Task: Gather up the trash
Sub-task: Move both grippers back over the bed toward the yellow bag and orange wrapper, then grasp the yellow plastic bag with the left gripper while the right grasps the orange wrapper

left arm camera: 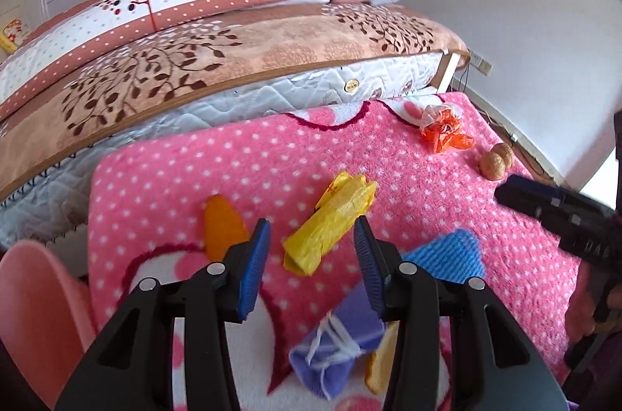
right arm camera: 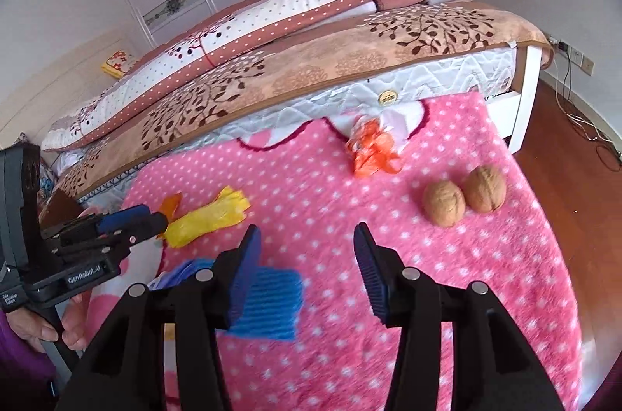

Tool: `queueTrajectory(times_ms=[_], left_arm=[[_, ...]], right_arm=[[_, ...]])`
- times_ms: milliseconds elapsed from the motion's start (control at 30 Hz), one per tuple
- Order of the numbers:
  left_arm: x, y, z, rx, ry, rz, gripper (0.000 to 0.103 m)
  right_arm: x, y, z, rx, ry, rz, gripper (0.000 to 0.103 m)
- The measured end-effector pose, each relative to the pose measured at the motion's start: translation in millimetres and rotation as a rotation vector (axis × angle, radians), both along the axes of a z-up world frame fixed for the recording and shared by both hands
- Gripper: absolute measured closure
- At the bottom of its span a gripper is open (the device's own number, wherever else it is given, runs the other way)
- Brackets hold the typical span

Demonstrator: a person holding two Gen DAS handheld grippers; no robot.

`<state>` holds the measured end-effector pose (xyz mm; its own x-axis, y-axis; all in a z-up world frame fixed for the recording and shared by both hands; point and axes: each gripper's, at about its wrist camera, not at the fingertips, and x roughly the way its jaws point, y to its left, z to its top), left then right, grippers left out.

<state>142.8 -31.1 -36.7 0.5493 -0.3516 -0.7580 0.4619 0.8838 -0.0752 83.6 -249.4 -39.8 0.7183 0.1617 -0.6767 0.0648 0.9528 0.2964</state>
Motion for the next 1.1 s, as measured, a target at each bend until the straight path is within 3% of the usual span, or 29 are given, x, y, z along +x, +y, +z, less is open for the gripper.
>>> queueTrajectory(times_ms=[300, 333, 367, 567, 700, 733, 800, 900, 1100], left_arm=[[20.8, -14.9, -26.8, 0.044, 0.052, -0.050, 0.058], [21.0, -15.8, -28.8, 0.043, 0.057, -0.053, 0.061], [20.8, -16.9, -30.8, 0.042, 0.062, -0.061, 0.070], [17.4, -15.9, -29.3, 0.003, 0.059, -0.066, 0.093], [10.2, -11.2, -20.7, -0.024, 0.046, -0.056, 0.095], [9.3, -9.8, -18.8, -0.030, 0.045, -0.050, 0.095], [6.1, -5.4, -14.3, -0.045, 0.041, -0.037, 0.095], [0.3, 1.1, -7.7, -0.064, 0.032, -0.021, 0.095], [-16.0, 14.0, 3.9, -0.104, 0.025, 0.012, 0.095]], right_arm=[[55.1, -40.7, -9.1, 0.035, 0.038, -0.122, 0.049], [60.0, -41.9, -11.0, 0.031, 0.044, -0.130, 0.048], [64.0, -43.2, -12.2, 0.028, 0.051, -0.136, 0.048], [83.9, -44.8, -19.8, 0.007, 0.080, -0.143, 0.048], [94.6, -45.0, -29.7, 0.016, 0.113, -0.140, 0.048], [96.5, -43.9, -31.8, 0.021, 0.120, -0.132, 0.050], [99.3, -39.9, -35.3, 0.027, 0.133, -0.112, 0.066], [97.1, -34.2, -36.2, 0.022, 0.132, -0.098, 0.071], [74.6, -18.3, -23.7, 0.034, 0.097, -0.049, 0.072]])
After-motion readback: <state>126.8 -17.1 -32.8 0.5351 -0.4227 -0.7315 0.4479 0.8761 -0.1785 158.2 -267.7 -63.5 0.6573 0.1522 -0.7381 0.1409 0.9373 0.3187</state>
